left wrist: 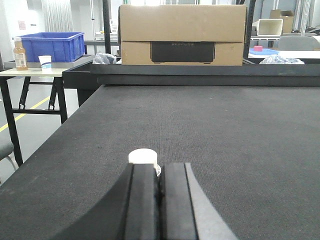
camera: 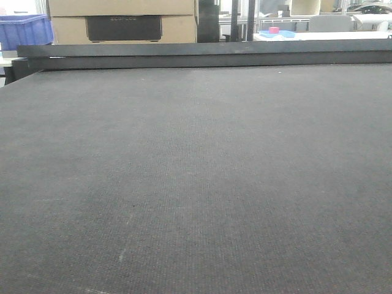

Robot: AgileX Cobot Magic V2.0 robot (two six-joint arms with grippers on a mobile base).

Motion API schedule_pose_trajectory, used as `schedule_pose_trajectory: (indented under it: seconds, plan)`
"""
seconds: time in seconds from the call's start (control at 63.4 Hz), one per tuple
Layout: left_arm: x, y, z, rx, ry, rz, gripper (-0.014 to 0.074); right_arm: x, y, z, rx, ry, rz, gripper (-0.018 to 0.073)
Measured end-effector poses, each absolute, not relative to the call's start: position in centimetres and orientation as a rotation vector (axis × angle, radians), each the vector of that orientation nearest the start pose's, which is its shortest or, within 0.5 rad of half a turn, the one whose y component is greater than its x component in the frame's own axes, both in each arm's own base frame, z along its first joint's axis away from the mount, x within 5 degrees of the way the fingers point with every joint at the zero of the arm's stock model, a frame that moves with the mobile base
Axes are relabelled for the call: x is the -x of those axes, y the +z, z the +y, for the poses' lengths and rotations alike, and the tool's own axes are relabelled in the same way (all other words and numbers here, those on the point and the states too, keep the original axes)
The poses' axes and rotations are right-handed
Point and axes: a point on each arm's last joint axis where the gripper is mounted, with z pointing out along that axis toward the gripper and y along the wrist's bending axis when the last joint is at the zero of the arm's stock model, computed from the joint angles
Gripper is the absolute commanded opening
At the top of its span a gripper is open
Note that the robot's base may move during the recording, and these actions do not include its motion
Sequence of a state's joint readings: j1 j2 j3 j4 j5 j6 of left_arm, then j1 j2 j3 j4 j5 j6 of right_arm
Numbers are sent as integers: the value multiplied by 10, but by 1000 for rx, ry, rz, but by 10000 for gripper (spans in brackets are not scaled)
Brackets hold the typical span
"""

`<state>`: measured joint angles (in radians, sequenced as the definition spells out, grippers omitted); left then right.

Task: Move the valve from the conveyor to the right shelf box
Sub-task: 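Lower both grippers toward the two silver valves on the conveyor belt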

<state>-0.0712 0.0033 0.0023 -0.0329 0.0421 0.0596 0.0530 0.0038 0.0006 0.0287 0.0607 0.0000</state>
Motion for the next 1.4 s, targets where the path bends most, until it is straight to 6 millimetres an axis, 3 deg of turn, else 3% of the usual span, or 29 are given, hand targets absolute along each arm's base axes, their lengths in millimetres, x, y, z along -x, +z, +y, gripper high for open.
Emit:
schedule_pose_trajectory:
  seconds: [1.151, 1.262, 1.404]
  plan:
    - [-56, 215, -4, -73, -36, 1480, -111, -56, 212, 3, -14, 103, 1505, -168]
    - [-51, 236, -4, -76, -38, 1486, -111, -53, 228, 4, -40, 147, 1516, -168]
    - [-37, 285, -3, -88, -19, 1408, -111, -42, 264, 4, -29, 155, 1471, -168]
